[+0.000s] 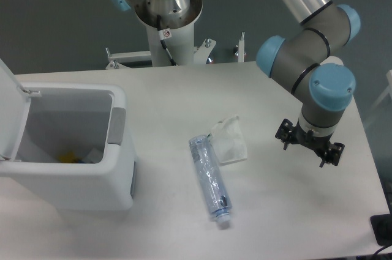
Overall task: Place the trash in the trash can
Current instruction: 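Move the open gripper over the crumpled white tissue and lower it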
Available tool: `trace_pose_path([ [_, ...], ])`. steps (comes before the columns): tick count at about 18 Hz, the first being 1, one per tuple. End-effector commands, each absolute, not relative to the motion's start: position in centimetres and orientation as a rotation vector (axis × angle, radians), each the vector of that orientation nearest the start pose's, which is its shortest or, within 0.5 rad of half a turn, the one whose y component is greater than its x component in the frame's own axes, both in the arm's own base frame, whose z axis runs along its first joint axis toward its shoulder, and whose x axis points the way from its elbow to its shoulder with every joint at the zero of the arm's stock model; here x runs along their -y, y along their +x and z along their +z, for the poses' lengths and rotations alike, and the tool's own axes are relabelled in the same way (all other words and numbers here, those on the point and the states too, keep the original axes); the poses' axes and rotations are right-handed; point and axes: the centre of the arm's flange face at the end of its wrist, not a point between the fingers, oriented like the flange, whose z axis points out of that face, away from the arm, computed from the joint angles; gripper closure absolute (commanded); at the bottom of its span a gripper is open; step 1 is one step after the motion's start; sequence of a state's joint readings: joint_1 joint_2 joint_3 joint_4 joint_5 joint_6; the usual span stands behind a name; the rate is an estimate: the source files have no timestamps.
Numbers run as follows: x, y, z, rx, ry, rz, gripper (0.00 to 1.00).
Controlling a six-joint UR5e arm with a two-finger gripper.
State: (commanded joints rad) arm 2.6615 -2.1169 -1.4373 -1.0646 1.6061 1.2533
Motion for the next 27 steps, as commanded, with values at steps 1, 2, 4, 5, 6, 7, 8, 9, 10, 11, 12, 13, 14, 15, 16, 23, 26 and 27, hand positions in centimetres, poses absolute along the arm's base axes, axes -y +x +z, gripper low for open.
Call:
trace_pose_path([
  [1,-43.4,-54.9,27.8,-0.254,-3.123,0.157,0.0],
  [2,-43.4,-54.9,27.8,-0.257,-3.123,0.157,0.0],
  [4,-43.3,-54.9,28.1,-0.259,-3.122,0.161,0.0],
  [5,-43.6,-54.7,28.0,-0.261,-3.124,0.158,0.0],
  [6,-43.9,-54.5,27.8,-0.269,-3.122,0.154,0.0],
  [7,-44.1,-54.3,27.9,-0.273,-3.114,0.152,0.0],
  [8,-44.1,-54.2,27.8,-0.269,-3.109,0.142,0.0],
  [9,-43.9,-53.6,27.2,-0.26,-3.108,0.111,0.0],
  [10,-43.6,-53.1,26.6,-0.258,-3.113,0.091,0.0],
  [11,-43.6,-52.7,26.7,-0.263,-3.113,0.088,0.0],
  [12,-43.4,-52.1,26.5,-0.266,-3.115,0.076,0.0],
  [13,-43.0,-51.5,26.7,-0.263,-3.115,0.069,0.0],
  [14,-42.7,-50.8,26.7,-0.266,-3.116,0.061,0.0],
  [15,-42.3,-49.9,26.5,-0.263,-3.114,0.047,0.0],
  [16,-41.9,-48.7,25.7,-0.26,-3.092,0.023,0.0],
  [23,-41.8,-43.2,22.9,-0.199,-3.096,-0.055,0.0],
  [26,-43.2,-40.4,22.0,-0.226,-3.082,-0.096,0.0],
  [27,-43.5,-39.4,22.2,-0.235,-3.082,-0.097,0.0],
])
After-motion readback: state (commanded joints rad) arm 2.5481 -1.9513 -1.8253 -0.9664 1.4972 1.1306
